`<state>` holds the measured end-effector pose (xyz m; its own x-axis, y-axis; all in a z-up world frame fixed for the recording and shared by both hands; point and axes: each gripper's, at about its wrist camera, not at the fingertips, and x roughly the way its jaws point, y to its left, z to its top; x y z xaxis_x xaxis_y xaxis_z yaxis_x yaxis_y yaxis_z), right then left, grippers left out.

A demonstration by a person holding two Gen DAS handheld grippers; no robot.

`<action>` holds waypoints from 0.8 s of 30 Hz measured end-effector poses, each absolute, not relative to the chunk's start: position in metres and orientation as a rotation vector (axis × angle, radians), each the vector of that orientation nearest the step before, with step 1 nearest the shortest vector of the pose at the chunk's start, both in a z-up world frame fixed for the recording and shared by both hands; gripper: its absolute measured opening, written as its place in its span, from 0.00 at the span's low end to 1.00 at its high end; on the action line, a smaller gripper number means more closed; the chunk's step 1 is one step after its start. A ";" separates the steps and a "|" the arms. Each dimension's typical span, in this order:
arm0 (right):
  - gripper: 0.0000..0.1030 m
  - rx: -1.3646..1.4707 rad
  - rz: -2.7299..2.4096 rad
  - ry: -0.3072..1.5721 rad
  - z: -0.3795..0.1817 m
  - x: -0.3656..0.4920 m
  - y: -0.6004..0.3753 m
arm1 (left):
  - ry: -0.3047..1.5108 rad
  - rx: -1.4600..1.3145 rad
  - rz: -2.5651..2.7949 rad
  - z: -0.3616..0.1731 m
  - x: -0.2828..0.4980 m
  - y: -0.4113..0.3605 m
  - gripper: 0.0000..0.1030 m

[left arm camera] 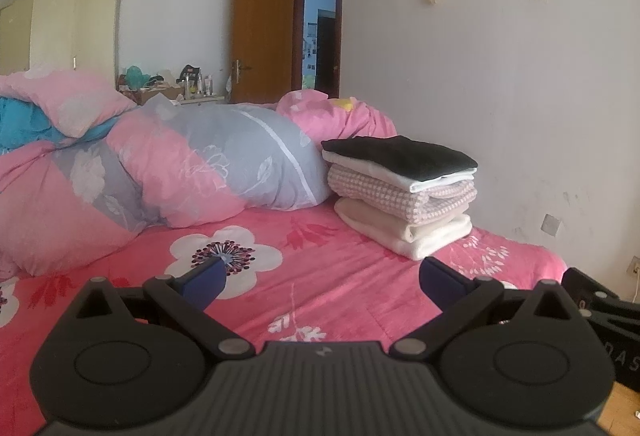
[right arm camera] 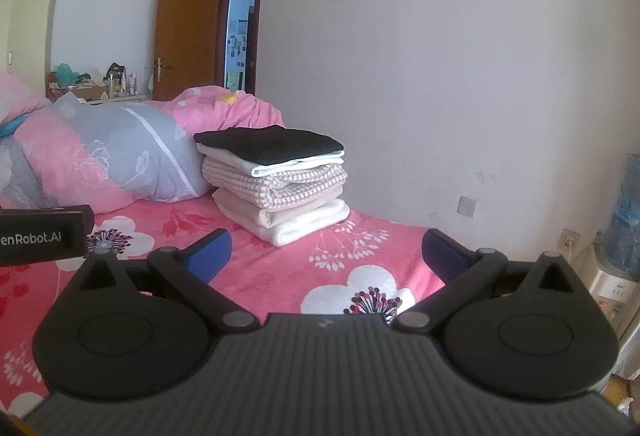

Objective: Fold clothes

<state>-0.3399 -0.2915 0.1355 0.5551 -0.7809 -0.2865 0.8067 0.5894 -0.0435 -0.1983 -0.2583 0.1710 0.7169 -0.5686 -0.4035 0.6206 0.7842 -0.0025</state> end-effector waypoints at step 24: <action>0.99 0.103 -0.944 0.284 0.140 -0.344 -0.301 | 0.390 0.153 -0.668 0.174 -0.202 -0.267 1.00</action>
<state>-0.3443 -0.3012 0.1404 0.5523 -0.7835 -0.2847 0.8105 0.5846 -0.0365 -0.2016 -0.2666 0.1743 0.7157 -0.5728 -0.3995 0.6296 0.7768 0.0142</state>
